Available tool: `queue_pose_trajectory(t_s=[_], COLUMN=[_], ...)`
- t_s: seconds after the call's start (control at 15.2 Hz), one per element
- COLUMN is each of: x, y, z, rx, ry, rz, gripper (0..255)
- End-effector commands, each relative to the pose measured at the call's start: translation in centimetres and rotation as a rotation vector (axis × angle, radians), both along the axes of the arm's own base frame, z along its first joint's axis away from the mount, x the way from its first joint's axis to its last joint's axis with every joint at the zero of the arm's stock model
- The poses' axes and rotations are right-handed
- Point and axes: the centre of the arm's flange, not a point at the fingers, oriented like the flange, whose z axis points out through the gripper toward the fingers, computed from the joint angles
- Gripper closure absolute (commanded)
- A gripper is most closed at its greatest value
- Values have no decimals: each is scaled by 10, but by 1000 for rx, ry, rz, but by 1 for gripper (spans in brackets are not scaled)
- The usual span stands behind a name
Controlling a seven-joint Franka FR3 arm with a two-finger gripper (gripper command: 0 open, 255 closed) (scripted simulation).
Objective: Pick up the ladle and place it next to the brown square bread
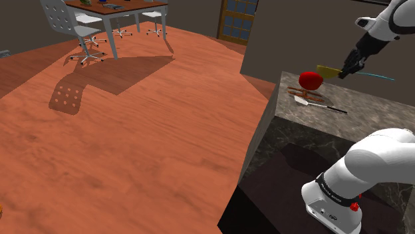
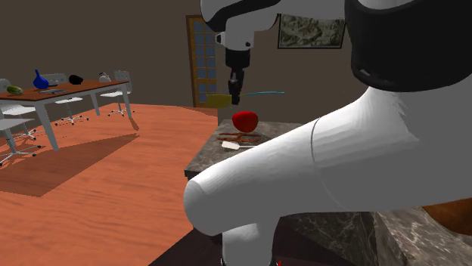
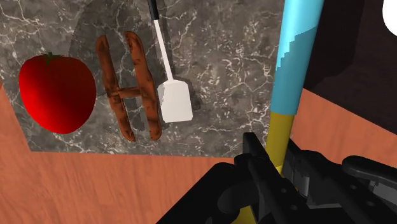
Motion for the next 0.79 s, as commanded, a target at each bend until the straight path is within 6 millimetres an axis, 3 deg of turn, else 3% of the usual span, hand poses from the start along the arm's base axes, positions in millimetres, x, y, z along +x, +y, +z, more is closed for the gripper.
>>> queue_pose_trajectory(t_s=[0.0, 0.73], x=[-21, -132], y=[-16, -109], z=[-1, 0], rx=[0, 0], ry=[0, 0], rz=[2, 2], gripper=[255, 255])
